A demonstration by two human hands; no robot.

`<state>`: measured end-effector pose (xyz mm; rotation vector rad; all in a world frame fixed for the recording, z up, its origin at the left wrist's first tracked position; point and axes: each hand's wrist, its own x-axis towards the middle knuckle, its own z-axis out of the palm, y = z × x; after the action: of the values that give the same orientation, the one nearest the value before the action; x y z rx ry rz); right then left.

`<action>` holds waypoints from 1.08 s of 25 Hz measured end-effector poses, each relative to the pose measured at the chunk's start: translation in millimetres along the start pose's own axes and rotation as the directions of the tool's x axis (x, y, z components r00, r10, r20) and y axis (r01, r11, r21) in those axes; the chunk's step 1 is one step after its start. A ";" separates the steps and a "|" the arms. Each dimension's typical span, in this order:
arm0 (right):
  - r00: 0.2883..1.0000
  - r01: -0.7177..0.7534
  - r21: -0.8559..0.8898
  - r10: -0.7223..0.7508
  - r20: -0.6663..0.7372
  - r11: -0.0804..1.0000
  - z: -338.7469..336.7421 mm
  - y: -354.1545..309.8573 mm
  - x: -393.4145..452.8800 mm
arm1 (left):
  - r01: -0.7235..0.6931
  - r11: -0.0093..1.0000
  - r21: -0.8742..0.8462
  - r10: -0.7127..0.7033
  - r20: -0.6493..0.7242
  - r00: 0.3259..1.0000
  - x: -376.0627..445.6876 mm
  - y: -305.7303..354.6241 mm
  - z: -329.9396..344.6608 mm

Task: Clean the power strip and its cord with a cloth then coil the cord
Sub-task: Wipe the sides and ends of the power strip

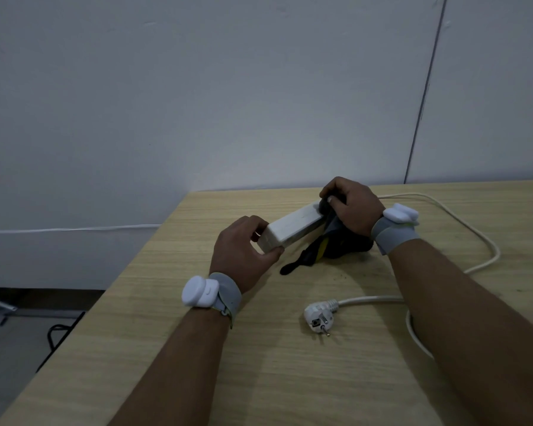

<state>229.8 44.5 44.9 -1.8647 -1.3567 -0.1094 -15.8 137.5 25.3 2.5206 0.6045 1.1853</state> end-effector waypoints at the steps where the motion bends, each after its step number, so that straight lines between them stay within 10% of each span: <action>1: 0.999 0.021 -0.002 -0.021 0.025 1.000 1.7 -3.5 -0.1 | -0.002 1.000 0.004 0.002 0.000 1.000 0.2 0.0 0.2; 27: 0.950 0.272 0.140 -0.289 0.117 0.952 24.7 -78.3 -27.4 | 0.009 1.000 0.000 -0.009 -0.032 0.999 0.0 0.8 -0.6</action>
<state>144.2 47.1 57.8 -1.5923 -1.6821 -0.0429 -16.1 136.9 26.1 2.5002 0.6232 1.2246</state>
